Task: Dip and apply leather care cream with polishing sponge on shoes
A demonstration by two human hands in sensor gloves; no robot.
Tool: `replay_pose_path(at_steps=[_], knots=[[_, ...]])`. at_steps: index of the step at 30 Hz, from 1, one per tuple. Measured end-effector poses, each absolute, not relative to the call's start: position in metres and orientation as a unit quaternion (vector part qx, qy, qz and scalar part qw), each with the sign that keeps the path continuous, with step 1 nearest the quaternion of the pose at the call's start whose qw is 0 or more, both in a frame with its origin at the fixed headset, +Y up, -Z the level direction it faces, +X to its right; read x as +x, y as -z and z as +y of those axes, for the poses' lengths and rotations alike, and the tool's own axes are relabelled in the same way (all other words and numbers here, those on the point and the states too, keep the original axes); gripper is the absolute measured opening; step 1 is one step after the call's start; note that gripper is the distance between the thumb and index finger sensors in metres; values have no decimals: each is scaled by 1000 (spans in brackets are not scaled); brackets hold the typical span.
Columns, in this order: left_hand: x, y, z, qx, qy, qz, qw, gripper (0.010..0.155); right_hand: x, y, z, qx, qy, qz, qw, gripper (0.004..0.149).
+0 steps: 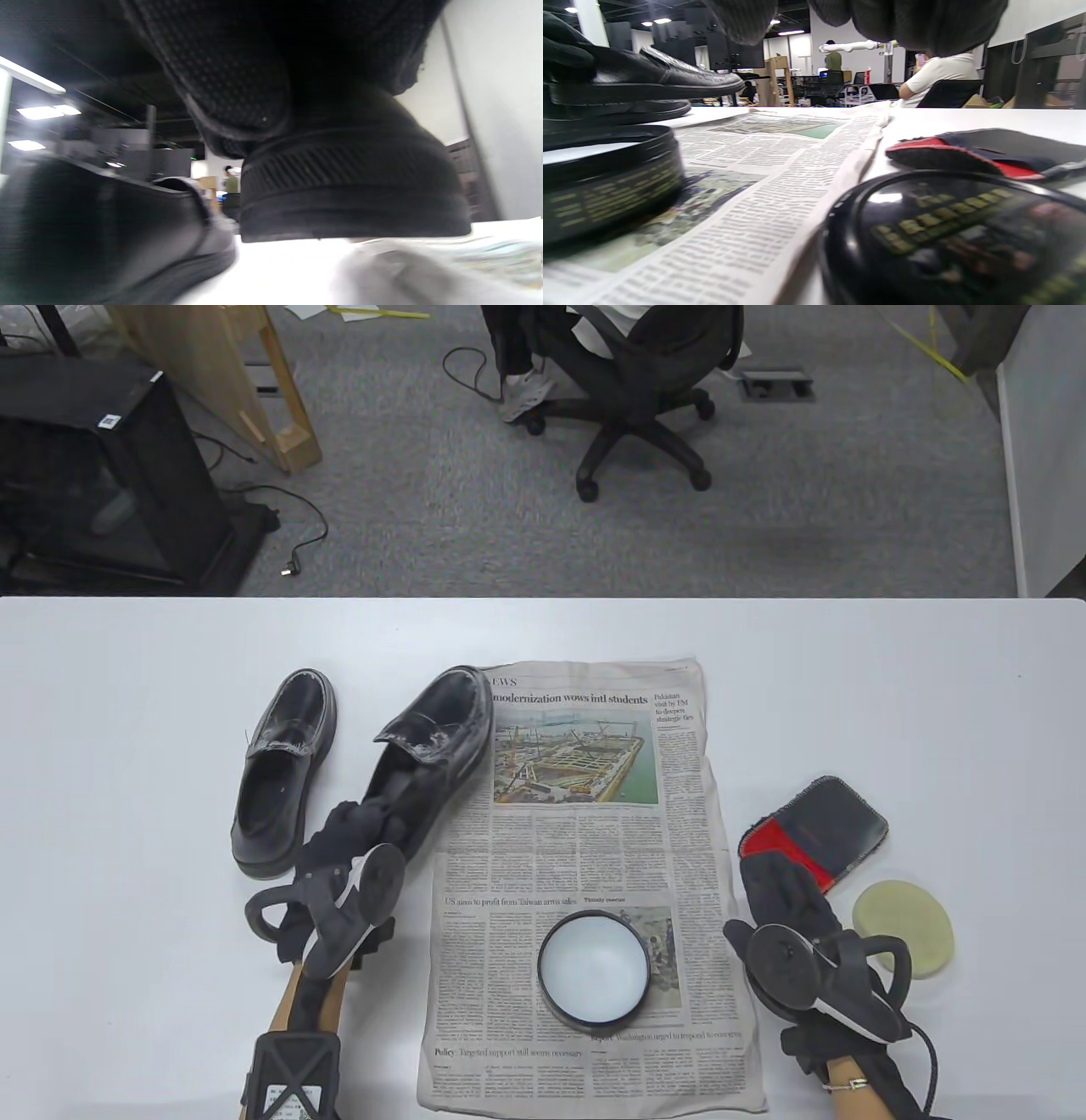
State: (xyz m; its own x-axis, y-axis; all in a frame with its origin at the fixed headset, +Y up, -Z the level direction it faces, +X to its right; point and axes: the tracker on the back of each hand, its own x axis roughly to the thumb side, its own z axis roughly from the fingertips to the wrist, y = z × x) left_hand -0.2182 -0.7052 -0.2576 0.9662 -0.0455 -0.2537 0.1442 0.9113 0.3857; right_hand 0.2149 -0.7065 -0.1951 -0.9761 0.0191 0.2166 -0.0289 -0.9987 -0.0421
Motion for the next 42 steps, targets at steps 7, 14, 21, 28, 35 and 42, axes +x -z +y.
replay_pose_path(at_steps=[7,14,21,28,35,42], knots=[[-239,270,-727,171,103,191,961,39,207,196,-715,135,-991,3,22,75],[-243,274,-734,131,125,214,960,45,205,197,-719,138,-990,15,20,75],[-249,268,-724,142,112,212,960,51,206,197,-718,132,-991,12,16,74],[-281,264,-718,113,85,286,948,48,207,197,-717,126,-992,5,14,74],[-311,270,-731,-20,-39,308,950,58,208,198,-718,123,-992,9,7,74],[-328,262,-736,53,-66,365,927,43,211,199,-718,116,-993,10,11,74]])
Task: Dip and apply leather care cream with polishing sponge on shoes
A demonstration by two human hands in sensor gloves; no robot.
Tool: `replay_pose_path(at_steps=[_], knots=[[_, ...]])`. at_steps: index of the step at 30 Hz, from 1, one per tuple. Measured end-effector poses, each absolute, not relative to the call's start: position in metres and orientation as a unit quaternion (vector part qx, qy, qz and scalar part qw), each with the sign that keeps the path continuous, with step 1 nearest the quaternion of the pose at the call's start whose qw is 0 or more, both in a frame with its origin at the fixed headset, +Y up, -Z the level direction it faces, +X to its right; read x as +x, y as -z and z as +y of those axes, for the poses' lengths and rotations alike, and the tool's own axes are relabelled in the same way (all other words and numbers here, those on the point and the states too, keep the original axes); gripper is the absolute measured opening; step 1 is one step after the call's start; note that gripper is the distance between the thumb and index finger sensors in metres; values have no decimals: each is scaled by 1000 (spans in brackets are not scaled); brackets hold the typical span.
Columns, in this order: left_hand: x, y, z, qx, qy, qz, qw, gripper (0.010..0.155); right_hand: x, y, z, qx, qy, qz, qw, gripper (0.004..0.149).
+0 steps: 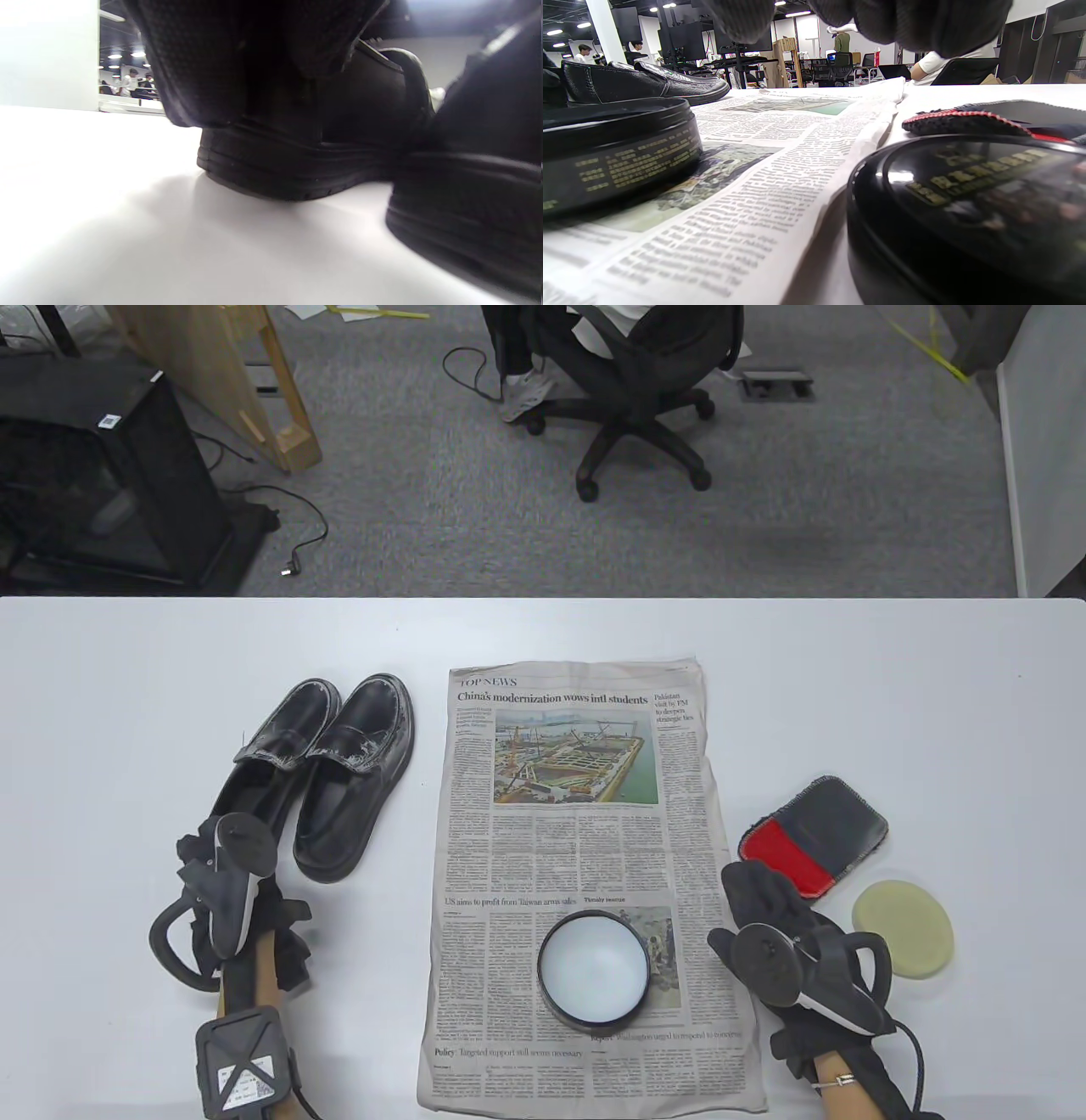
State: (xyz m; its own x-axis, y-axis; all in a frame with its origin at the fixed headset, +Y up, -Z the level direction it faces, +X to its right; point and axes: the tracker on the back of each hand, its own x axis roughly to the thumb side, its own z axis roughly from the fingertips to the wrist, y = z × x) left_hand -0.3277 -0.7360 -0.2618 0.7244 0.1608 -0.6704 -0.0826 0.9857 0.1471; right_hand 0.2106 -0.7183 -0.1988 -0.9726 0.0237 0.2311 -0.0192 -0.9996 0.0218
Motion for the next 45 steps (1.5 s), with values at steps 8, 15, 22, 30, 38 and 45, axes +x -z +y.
replay_pose_path(at_steps=[8,15,22,30,38,45], knots=[[-337,236,-693,162,-72,364,914,41,212,199,-719,116,-993,2,15,74],[-303,227,-656,201,-175,200,943,41,217,201,-719,108,-994,4,20,73],[-218,254,-676,81,-228,-14,970,41,229,205,-720,83,-996,6,32,73],[-162,268,-720,-27,-180,-118,976,41,250,226,-726,5,-999,29,25,72],[-152,266,-728,-42,-109,-135,984,45,252,275,-746,-52,-985,155,-55,84],[-137,270,-724,-43,-95,-169,980,94,247,304,-766,-104,-960,227,-126,74]])
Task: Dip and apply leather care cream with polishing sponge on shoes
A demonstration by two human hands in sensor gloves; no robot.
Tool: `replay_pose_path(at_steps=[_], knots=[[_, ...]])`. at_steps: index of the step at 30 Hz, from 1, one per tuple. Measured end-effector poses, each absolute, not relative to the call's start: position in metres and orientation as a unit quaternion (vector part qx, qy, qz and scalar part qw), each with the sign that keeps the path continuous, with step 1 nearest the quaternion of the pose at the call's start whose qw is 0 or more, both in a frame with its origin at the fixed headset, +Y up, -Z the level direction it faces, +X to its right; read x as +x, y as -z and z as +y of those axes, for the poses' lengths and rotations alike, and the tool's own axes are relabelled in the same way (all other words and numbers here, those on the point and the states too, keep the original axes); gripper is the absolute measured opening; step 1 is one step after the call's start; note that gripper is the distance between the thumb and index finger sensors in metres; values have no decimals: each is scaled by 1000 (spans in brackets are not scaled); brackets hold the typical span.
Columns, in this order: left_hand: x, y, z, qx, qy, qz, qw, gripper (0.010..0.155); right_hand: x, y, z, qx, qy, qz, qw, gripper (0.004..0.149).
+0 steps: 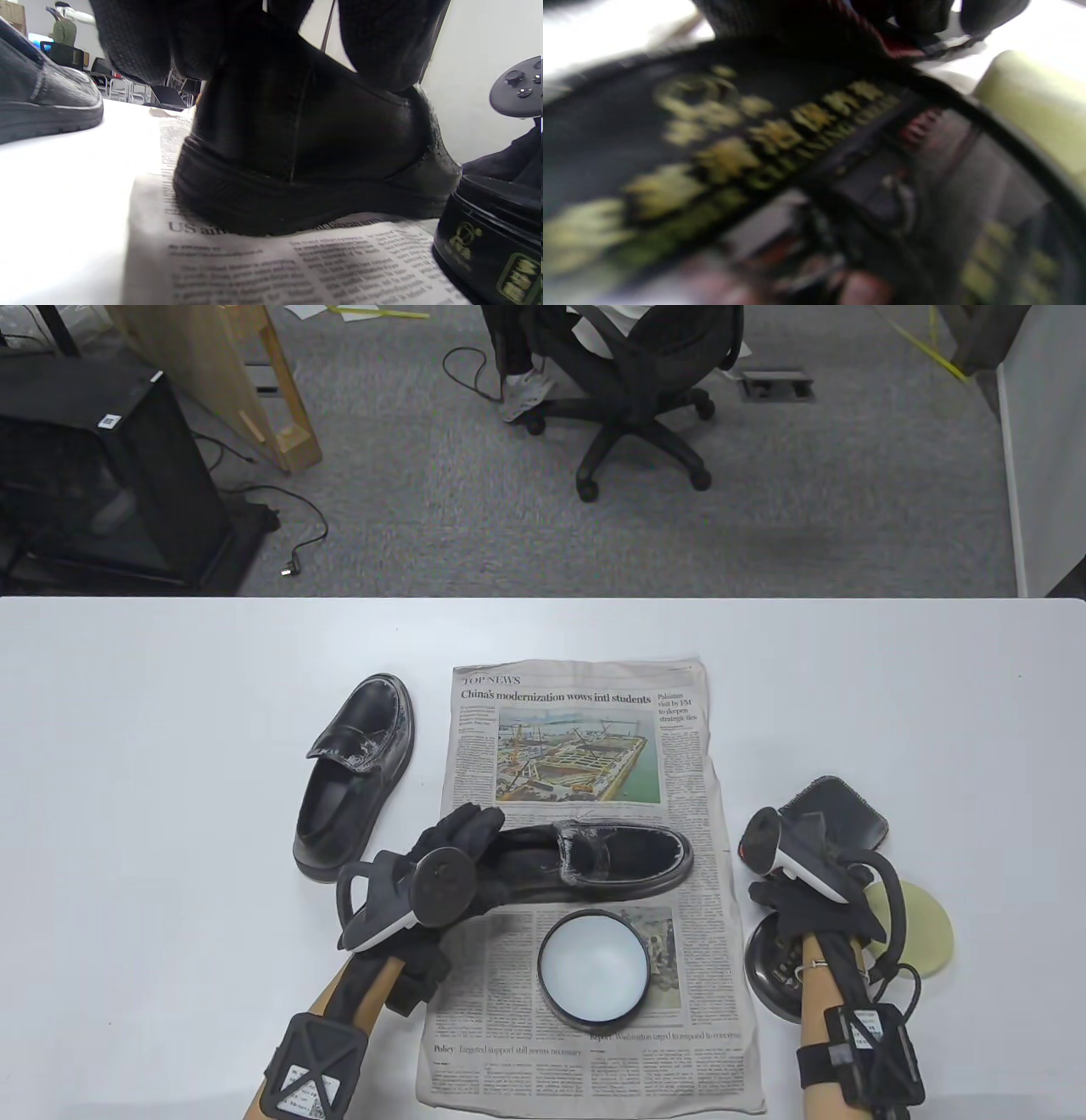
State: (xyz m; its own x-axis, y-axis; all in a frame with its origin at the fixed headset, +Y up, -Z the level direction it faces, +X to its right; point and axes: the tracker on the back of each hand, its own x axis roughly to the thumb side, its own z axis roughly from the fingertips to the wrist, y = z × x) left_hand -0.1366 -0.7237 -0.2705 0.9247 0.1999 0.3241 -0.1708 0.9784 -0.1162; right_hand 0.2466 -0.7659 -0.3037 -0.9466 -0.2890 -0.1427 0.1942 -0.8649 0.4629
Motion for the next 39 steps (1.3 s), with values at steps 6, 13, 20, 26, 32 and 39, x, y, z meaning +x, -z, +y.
replay_pose_path(at_steps=[6,13,20,26,32,39], knots=[[-121,290,-733,-85,-22,-157,984,90,239,295,-735,77,992,-79,62,52],[-122,291,-739,-56,-16,-142,988,89,152,262,-712,-156,983,-72,-70,52],[-126,294,-743,-51,-12,-138,989,89,88,282,-719,-219,950,-112,-191,54],[-123,291,-743,-37,18,-131,991,86,108,302,-730,-132,972,-146,-125,56],[-121,291,-743,-33,27,-121,992,84,151,282,-740,-88,988,-112,-56,57],[-121,290,-743,-36,24,-116,992,86,121,238,-729,-181,982,-50,-30,57]])
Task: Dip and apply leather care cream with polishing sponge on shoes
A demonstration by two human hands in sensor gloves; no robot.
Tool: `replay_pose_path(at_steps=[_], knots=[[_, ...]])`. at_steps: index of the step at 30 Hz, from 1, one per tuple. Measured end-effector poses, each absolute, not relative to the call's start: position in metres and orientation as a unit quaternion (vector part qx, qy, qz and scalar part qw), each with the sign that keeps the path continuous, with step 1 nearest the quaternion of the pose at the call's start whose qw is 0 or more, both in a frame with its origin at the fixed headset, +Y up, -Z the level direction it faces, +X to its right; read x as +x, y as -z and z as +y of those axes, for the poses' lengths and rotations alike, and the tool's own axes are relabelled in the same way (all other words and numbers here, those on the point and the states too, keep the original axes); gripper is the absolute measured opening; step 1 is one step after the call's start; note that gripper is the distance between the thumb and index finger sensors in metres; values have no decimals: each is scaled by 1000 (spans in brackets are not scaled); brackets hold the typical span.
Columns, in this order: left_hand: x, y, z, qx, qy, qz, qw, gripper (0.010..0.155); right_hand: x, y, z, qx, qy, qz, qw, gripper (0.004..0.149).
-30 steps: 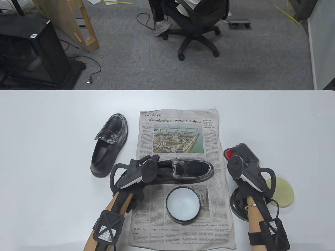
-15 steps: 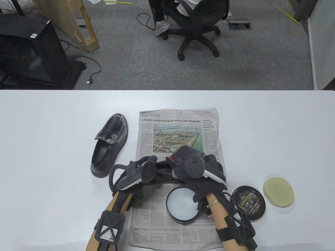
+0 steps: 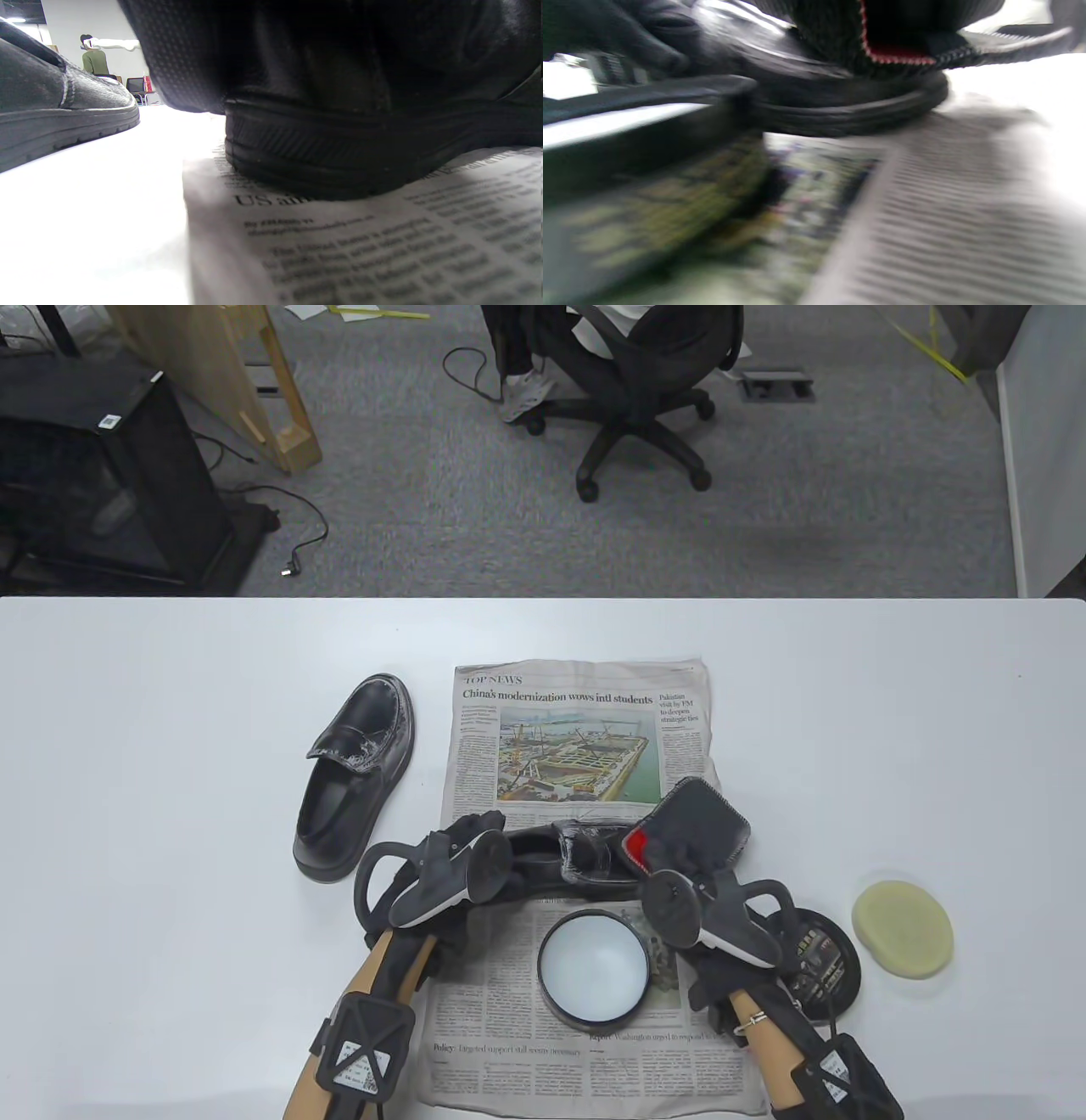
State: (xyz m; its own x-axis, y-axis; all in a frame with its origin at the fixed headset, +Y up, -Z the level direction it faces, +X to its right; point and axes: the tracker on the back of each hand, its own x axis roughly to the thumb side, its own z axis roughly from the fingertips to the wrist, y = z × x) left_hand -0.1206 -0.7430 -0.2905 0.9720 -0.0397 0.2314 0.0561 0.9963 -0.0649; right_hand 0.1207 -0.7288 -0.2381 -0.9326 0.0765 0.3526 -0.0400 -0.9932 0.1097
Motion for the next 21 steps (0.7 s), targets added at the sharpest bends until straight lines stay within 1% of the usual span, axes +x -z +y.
replay_pose_path(at_steps=[3,6,9,12,14,16,19,21], knots=[[-122,290,-744,-33,14,-119,992,87,94,238,-718,225,-967,48,111,58],[-122,290,-744,-35,12,-121,992,86,77,252,-712,232,-959,53,153,57],[-122,291,-744,-35,13,-119,992,87,76,274,-719,207,-958,94,174,56],[-120,290,-744,-32,25,-120,992,85,86,288,-725,172,-961,107,186,56],[-120,290,-744,-29,27,-118,992,84,99,295,-731,139,-968,110,177,56],[-121,290,-744,-33,24,-118,992,83,115,296,-738,110,-978,111,135,56],[-121,290,-743,-31,29,-116,992,83,136,286,-740,88,-988,100,79,56],[-121,290,-743,-31,30,-115,992,83,146,276,-740,85,-991,94,52,56]])
